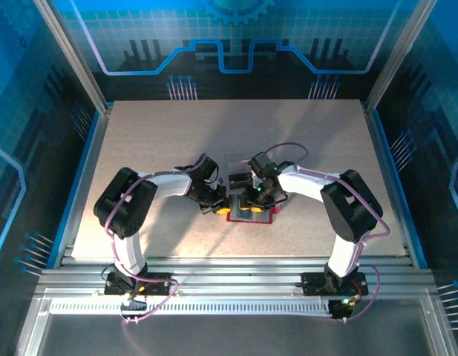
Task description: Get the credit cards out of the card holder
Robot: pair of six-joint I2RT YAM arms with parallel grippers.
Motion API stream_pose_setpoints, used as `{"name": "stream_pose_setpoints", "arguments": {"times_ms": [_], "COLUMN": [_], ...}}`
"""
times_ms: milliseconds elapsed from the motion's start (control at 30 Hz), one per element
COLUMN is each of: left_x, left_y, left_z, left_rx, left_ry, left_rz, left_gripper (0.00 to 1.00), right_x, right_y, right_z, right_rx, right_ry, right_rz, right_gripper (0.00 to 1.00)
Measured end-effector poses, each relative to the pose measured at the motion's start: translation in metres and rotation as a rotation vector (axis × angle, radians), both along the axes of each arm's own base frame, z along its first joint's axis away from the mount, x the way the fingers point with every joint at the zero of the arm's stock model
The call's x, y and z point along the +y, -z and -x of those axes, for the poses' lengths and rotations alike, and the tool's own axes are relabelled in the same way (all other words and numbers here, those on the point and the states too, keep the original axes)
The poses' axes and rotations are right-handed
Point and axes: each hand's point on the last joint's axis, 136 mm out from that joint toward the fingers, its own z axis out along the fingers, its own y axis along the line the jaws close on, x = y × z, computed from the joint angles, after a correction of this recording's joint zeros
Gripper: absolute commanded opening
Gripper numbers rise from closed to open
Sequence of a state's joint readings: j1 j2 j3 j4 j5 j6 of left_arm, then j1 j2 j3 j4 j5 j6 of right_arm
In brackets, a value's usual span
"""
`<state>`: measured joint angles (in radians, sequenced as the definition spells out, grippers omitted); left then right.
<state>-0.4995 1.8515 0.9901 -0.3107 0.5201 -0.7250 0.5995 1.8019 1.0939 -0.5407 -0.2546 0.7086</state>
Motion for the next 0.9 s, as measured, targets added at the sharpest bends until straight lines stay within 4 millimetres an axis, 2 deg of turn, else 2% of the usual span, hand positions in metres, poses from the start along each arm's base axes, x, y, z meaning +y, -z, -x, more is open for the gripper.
{"name": "stream_pose_setpoints", "arguments": {"times_ms": [300,467,567,767,900], "left_x": [0.000,0.002,0.003,-0.018,-0.025], "left_y": [0.000,-0.002,-0.007,-0.032,-0.036], "left_z": [0.000,0.000,-0.001,-0.012,-0.009], "left_rx": [0.000,0.010,0.016,-0.046,-0.057], "left_ry": [0.002,-0.001,-0.003,0.039,0.062], "left_rz": [-0.001,-0.016,-0.038,-0.012,-0.006], "left_gripper": [0.00,0.00,0.00,0.00,0.00], "right_x": [-0.011,-0.004,-0.002,-0.007,-0.003], "right_y": [-0.006,-0.023,-0.027,-0.016,-0.017], "right_z": [0.001,-0.003,-0.004,0.000,0.000], "right_rx": [-0.024,-0.054,-0.052,0.007,0.012], "right_ry": [-0.027,-0.010,0.026,0.090,0.093], "right_rz": [0.090,0.005,-0.081,-0.177,-0.209], "right_gripper": [0.41,0.40,0.40,0.39,0.39]}}
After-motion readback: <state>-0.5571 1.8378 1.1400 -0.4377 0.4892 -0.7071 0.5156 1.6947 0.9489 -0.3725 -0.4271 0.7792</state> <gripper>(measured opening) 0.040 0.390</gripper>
